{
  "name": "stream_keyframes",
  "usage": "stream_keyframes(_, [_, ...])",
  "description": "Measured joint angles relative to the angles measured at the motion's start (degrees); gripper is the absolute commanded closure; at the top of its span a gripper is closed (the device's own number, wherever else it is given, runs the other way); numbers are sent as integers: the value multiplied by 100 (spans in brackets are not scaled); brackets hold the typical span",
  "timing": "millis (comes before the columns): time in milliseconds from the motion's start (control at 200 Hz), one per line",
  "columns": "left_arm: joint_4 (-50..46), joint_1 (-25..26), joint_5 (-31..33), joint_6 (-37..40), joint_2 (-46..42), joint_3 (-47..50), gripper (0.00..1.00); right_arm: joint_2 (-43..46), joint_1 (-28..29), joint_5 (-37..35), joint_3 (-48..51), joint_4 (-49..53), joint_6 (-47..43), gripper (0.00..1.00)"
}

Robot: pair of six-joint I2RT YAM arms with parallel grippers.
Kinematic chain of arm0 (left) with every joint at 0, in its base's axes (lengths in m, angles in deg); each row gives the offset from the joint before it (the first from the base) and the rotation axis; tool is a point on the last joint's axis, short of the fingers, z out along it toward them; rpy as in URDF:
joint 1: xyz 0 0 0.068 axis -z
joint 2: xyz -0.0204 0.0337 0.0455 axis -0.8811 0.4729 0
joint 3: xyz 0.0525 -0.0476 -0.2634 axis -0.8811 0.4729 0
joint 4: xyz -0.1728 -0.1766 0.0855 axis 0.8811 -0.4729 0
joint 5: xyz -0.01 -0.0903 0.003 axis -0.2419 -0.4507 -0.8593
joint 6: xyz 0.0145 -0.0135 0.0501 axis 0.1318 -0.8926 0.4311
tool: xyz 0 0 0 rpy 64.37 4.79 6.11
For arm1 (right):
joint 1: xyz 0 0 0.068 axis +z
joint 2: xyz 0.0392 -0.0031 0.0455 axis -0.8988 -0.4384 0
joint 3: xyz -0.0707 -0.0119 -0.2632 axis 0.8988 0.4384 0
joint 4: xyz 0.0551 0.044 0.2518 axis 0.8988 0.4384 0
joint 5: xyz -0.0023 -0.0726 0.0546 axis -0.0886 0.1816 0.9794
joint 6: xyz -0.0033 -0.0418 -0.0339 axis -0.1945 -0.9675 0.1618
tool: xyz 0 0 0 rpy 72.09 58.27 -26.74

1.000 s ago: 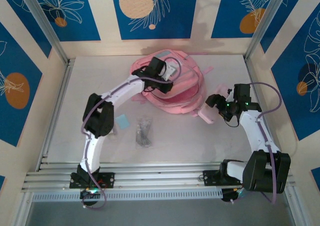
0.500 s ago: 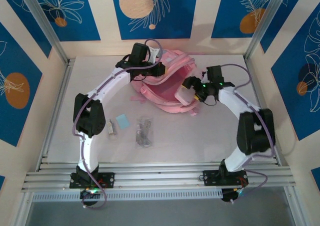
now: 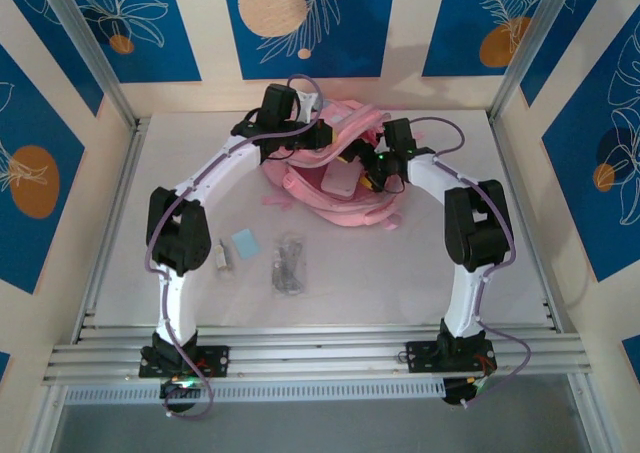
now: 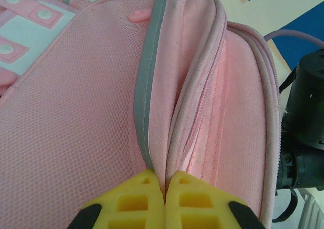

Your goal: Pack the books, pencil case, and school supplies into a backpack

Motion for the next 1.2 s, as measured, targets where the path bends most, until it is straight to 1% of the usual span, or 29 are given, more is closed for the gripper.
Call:
stream_keyframes(35, [7, -4, -15, -20, 0, 0, 100, 17, -7, 4, 85, -35, -39, 4])
stream_keyframes(85, [11, -9, -37, -42, 0, 0, 100, 52, -11, 4, 229, -96, -72, 14])
stream_keyframes(135, [15, -9, -57, -59, 0, 2, 100, 70, -26, 22, 367, -199, -116, 28])
stream_keyframes(165, [22, -9, -61, -61, 0, 11, 100, 70, -28, 48, 452, -291, -116, 38])
stream_keyframes(180, [22, -9, -68, -61, 0, 13, 100, 70, -31, 42, 487, -334, -68, 45])
stream_keyframes(215, [26, -9, -96, -66, 0, 24, 100, 68, -31, 68, 557, -452, -61, 56])
stream_keyframes(265, [24, -9, -122, -72, 0, 33, 100, 28, -22, 140, 586, -621, -33, 67])
stream_keyframes(300, [24, -9, -142, -74, 2, 35, 100, -33, -13, 221, 586, -828, 22, 70])
stream_keyframes(380, [26, 2, -188, -74, 2, 35, 100, -275, 37, 387, 503, -1397, 245, 72])
stream_keyframes(500, [26, 52, -254, -76, 2, 35, 100, -938, 203, 496, -57, -2048, 588, 75])
stream_keyframes(600, [50, 57, -269, -79, 2, 35, 100, -1464, 317, 529, -682, -2312, 866, 75])
stream_keyframes(650, [72, 57, -269, -79, 2, 35, 100, -1661, 354, 557, -911, -2465, 1003, 73])
stream_keyframes(755, [79, 57, -271, -79, 2, 35, 100, -1729, 367, 636, -907, -2732, 1198, 63])
stream_keyframes(825, [85, 57, -271, -79, 2, 35, 100, -1580, 365, 621, -640, -2909, 1191, 54])
stream_keyframes(925, [127, 52, -269, -118, 2, 52, 100, -929, 367, 586, 42, -2691, 981, 45])
stream_keyframes(975, [184, 37, -269, -151, 2, 81, 100, -468, 367, 509, 398, -2380, 846, 40])
stream_keyframes(1095, [280, 0, -271, -234, 2, 122, 100, 697, 420, 302, 1069, -1600, 319, 25])
stream_keyframes(1140, [328, -4, -271, -260, 2, 125, 100, 1158, 503, 120, 1270, -1248, 153, 21])
stream_keyframes(1200, [372, -26, -280, -278, 2, 125, 100, 1633, 658, -44, 1482, -837, -98, 16])
